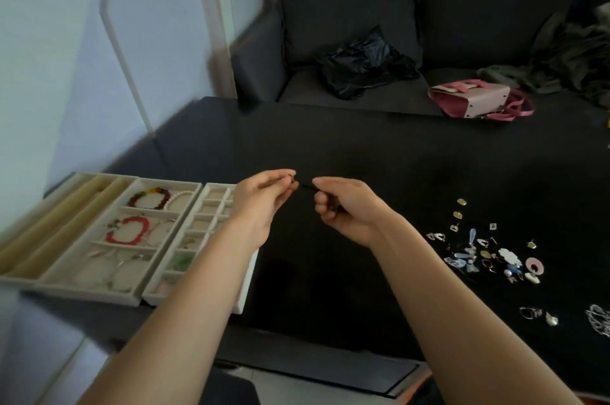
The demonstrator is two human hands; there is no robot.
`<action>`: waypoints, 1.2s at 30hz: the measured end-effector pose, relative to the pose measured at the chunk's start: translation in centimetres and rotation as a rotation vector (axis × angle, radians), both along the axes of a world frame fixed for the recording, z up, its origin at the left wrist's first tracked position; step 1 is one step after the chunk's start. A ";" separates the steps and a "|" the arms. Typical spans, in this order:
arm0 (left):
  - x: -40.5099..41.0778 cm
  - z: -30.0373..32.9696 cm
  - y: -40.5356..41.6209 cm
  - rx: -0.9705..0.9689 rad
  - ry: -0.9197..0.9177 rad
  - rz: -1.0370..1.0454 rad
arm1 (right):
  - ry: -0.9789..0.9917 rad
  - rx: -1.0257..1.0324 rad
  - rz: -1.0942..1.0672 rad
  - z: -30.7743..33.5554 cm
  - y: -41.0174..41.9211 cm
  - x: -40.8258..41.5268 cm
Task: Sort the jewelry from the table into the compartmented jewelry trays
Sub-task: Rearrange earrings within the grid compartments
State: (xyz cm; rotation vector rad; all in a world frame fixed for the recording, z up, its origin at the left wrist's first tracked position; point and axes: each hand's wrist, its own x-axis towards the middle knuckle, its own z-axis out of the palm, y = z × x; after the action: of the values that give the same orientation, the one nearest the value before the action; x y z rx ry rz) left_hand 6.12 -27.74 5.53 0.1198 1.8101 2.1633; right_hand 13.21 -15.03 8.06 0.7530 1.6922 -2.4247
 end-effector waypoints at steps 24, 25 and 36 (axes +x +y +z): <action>-1.8 -0.5 -13.9 -0.446 0.434 0.218 | 0.032 0.063 0.188 -1.0 -12.3 -6.2; -1.7 -0.6 -14.2 -0.469 0.475 0.208 | 0.053 0.194 0.217 -1.2 -12.7 -6.5; -2.1 -1.4 -15.3 -0.650 0.715 0.158 | 0.119 0.319 0.230 -2.5 -15.0 -7.8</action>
State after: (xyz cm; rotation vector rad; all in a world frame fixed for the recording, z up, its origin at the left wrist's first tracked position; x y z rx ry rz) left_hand 3.97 -43.06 4.17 0.6795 2.9076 1.5952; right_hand 5.37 -30.06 5.60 0.4182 2.1110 -2.1115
